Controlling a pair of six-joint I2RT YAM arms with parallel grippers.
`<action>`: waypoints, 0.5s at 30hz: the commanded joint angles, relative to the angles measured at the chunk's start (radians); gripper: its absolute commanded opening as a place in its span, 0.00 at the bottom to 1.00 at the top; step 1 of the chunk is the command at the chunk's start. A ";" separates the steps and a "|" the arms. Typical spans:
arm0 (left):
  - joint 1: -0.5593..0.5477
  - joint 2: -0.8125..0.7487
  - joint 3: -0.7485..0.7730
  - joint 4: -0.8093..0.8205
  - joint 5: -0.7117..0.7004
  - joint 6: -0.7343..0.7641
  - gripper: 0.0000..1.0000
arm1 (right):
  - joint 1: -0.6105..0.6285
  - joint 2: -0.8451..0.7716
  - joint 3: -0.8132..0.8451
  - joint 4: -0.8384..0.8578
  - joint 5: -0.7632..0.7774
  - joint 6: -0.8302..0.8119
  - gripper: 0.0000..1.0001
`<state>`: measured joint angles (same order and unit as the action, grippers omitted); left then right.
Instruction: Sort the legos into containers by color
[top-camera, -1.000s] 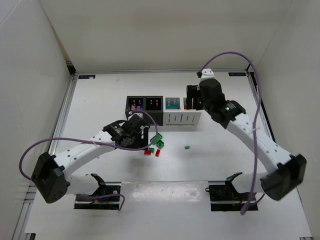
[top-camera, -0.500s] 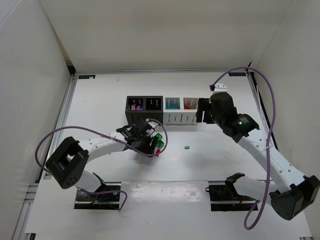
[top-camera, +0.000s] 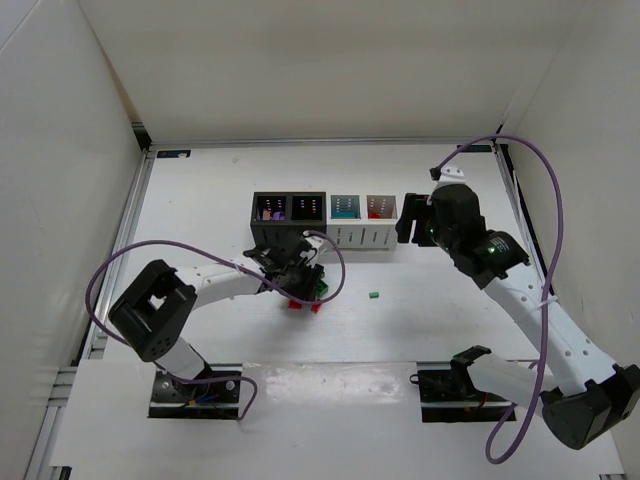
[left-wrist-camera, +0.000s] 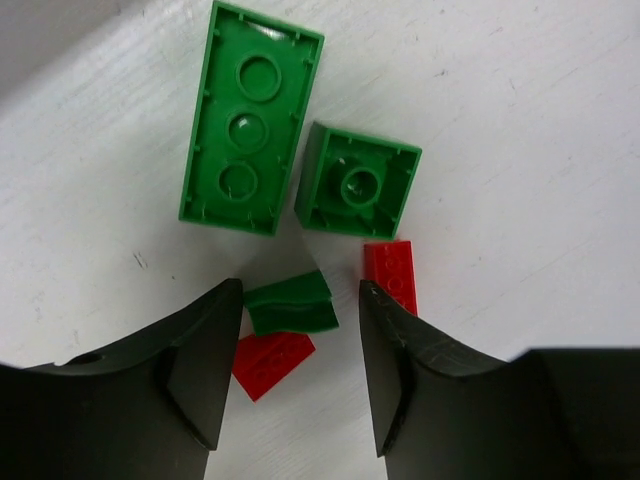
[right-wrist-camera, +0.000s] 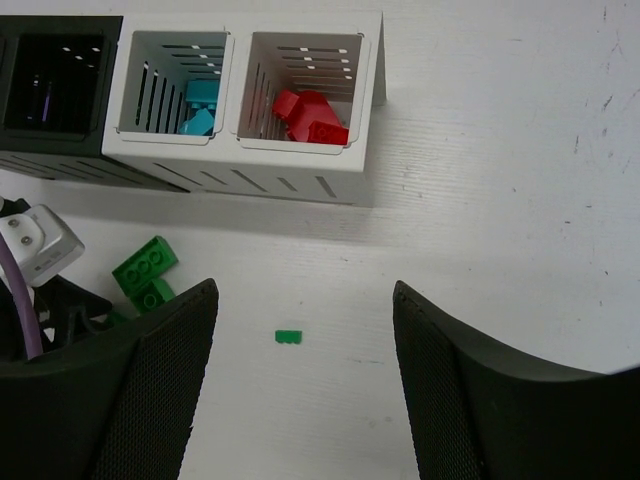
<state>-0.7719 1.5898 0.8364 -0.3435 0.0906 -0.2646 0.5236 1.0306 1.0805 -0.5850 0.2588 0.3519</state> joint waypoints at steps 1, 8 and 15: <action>-0.013 -0.046 -0.074 -0.035 -0.009 -0.057 0.62 | 0.004 -0.021 -0.013 0.007 -0.009 0.001 0.73; -0.013 -0.062 -0.095 -0.054 -0.071 -0.108 0.63 | 0.021 -0.024 -0.024 0.007 -0.001 0.009 0.73; -0.035 -0.114 -0.161 -0.052 -0.077 -0.166 0.63 | 0.023 -0.026 -0.025 0.007 0.002 0.013 0.73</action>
<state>-0.7929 1.5036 0.7444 -0.3172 0.0353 -0.3889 0.5430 1.0245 1.0561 -0.5892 0.2584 0.3595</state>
